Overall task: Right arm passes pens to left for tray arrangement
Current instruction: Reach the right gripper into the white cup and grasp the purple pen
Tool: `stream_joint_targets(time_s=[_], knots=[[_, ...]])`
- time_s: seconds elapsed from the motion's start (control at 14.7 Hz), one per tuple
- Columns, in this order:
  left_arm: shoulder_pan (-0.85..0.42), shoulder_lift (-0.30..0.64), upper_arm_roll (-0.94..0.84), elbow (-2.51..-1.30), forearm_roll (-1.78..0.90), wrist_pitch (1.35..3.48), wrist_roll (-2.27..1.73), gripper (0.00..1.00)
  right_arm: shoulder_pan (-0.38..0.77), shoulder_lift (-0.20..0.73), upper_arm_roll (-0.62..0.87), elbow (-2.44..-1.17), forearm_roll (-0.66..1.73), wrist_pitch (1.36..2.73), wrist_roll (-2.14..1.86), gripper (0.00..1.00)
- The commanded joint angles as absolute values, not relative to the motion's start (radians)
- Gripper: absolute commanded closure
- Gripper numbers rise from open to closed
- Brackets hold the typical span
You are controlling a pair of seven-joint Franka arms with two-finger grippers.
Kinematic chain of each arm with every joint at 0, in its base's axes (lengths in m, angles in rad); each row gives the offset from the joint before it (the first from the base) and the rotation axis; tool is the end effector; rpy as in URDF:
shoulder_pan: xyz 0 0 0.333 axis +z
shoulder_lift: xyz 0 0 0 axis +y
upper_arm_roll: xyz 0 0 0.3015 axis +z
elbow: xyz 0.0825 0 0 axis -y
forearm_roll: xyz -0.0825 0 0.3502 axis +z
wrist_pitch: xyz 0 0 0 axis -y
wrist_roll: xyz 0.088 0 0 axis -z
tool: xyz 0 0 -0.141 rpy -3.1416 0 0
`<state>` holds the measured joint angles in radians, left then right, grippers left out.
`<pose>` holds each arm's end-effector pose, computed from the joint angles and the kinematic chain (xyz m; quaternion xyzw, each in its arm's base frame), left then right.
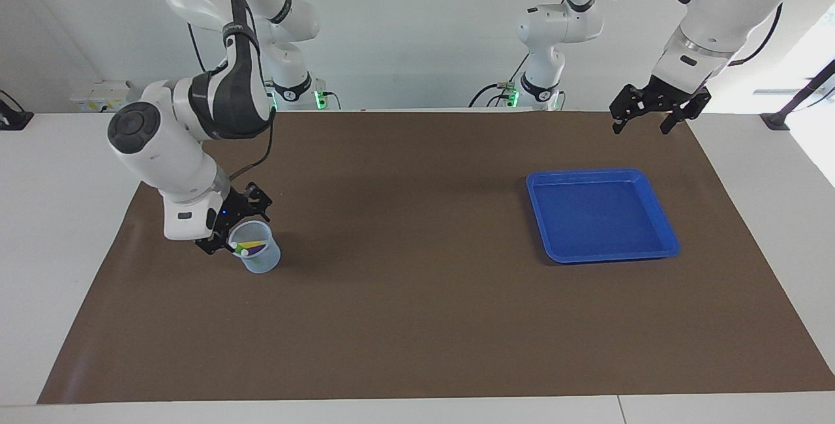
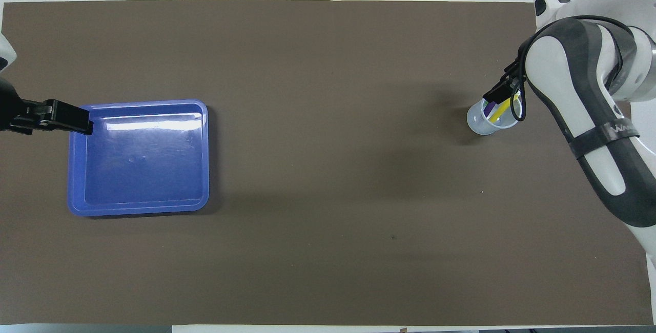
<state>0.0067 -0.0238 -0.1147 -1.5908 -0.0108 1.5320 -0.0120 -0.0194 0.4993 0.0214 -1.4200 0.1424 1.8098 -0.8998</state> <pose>0.5050 -0.0570 0.5761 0.9987 -0.0480 -0.0178 0.0030 0.6466 0.0157 0.3677 -0.9055 -0.4144 0.0173 0.0897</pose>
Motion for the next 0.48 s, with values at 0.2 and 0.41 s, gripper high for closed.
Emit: stream_joint_targets(time_s=[0.2, 0.41], knots=[[0.008, -0.032, -0.107, -1.589, -0.015, 1.511, -0.018, 0.0, -0.038, 0.503, 0.031, -1.431, 0.181, 1.828, -0.973, 0.25], [0.008, -0.043, -0.107, -1.601, -0.015, 1.508, -0.02, 0.0, -0.038, 0.494, 0.028, -1.457, 0.184, 1.836, -0.982, 0.25]])
